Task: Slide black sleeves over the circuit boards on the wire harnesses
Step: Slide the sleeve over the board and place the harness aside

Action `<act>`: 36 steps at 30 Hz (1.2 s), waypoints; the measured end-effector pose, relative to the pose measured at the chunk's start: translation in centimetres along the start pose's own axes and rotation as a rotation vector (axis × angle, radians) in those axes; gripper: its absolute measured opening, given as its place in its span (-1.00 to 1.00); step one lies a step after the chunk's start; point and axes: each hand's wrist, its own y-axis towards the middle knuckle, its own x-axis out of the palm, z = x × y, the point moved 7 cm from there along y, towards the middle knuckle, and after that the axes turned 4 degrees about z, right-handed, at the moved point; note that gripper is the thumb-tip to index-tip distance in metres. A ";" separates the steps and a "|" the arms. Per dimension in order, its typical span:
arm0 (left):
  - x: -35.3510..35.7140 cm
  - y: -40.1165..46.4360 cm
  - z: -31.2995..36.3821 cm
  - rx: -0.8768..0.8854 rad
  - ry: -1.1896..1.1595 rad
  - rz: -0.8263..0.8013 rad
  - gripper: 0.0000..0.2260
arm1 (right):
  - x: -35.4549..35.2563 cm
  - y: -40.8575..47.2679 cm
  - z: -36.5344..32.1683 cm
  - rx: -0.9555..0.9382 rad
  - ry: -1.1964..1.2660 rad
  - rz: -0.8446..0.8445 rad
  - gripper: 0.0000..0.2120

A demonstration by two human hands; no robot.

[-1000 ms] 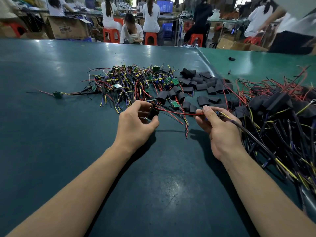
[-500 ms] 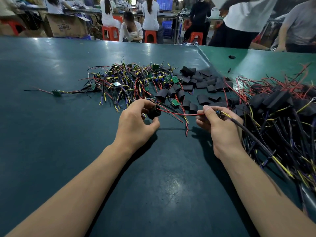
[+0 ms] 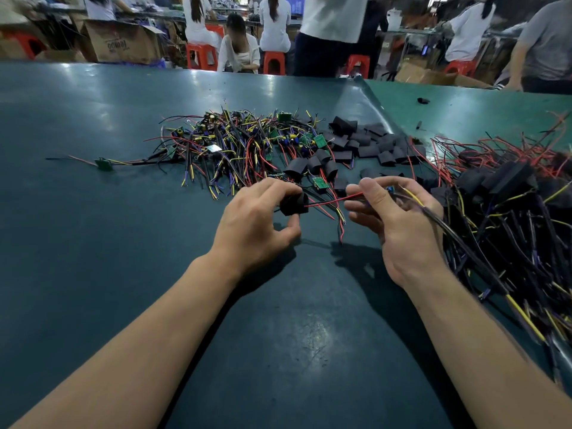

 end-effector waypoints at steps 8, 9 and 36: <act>0.7 -0.3 1.8 0.206 0.039 -0.032 -0.71 | 1.4 -1.0 2.7 0.339 -0.056 -0.195 -0.75; 0.7 -0.3 1.8 0.192 0.029 -0.036 -0.71 | 1.4 -1.2 2.9 0.362 -0.132 -0.216 -0.67; 0.1 -0.2 1.4 0.061 -0.238 0.001 -0.83 | 0.6 -0.6 3.4 0.409 0.084 -0.122 -0.92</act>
